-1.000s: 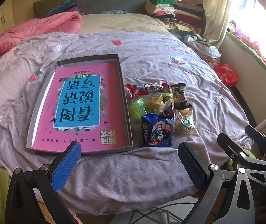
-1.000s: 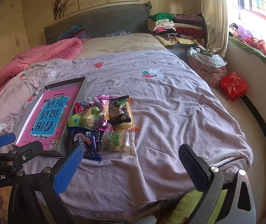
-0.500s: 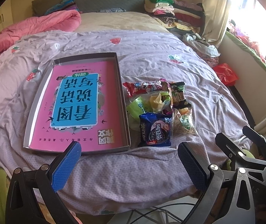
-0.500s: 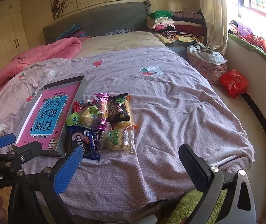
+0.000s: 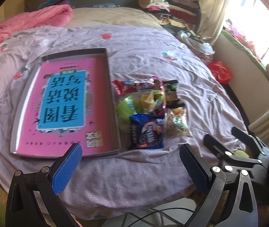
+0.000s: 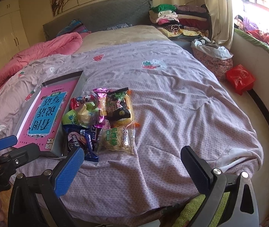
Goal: Organize snacks
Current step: 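Grasp the blue cookie pack with the left tool while the right tool grasps the clear bread bag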
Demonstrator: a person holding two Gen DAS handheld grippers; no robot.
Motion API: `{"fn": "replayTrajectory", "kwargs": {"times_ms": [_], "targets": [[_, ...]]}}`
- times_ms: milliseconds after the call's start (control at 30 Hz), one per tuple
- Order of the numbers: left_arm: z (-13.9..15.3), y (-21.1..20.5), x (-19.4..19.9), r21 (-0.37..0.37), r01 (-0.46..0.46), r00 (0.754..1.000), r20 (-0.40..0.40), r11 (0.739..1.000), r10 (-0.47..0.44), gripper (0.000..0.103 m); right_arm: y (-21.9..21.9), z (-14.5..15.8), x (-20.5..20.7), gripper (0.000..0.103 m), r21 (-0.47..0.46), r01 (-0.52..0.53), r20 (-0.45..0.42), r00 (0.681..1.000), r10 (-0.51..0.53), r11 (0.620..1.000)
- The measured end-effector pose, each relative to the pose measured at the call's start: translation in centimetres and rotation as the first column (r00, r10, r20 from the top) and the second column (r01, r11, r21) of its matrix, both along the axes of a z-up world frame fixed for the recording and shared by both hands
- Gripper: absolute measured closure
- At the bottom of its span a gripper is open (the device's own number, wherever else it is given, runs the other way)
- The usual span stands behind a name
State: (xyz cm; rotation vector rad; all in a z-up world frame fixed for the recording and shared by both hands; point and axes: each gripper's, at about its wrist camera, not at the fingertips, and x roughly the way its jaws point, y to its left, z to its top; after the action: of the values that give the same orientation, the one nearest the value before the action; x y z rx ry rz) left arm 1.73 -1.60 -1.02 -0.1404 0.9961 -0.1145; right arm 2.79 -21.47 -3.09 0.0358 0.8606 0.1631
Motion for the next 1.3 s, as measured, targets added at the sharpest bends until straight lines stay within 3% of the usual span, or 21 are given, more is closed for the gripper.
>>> {"fn": "replayTrajectory", "kwargs": {"times_ms": [200, 400, 533, 733, 833, 1067, 1300], "targets": [[-0.5, -2.1, 1.6, -0.018, 0.081, 0.997, -0.011, 0.997, -0.081, 0.006, -1.0, -1.2, 1.6, 0.0, 0.015, 0.002, -0.041, 0.999, -0.001, 1.0], [-2.3, -3.7, 3.4, -0.02, 0.128, 0.989, -0.066, 0.992, -0.129, 0.029, -2.1, -2.1, 2.8, 0.001, 0.038, -0.014, -0.088, 0.996, 0.018, 0.999], [-3.4, -4.1, 4.4, -0.007, 0.128, 0.987, -0.098, 0.992, -0.128, 0.038, -2.7, -2.8, 3.8, 0.001, 0.024, -0.018, -0.118, 0.993, 0.021, 1.0], [-4.6, -3.9, 5.7, -0.002, 0.098, 0.985, -0.143, 0.995, -0.098, 0.038, -2.7, -3.5, 5.0, 0.001, 0.035, -0.078, -0.143, 0.986, 0.083, 0.996], [-5.2, -3.8, 6.4, -0.001, 0.094, 0.981, -0.17, 0.996, -0.093, 0.051, -1.8, -4.2, 5.5, 0.001, 0.029, -0.126, -0.162, 0.978, 0.129, 0.992], [-6.2, -3.0, 7.2, -0.021, 0.072, 0.975, -0.21, 0.997, -0.075, 0.055, -0.5, -5.4, 7.3, 0.002, 0.077, -0.216, -0.175, 0.958, 0.227, 0.973], [-6.5, -2.4, 7.5, -0.044, 0.069, 0.974, -0.214, 0.997, -0.077, 0.055, -0.1, -6.4, 8.9, 0.015, 0.167, -0.267, -0.192, 0.935, 0.297, 0.949]]}}
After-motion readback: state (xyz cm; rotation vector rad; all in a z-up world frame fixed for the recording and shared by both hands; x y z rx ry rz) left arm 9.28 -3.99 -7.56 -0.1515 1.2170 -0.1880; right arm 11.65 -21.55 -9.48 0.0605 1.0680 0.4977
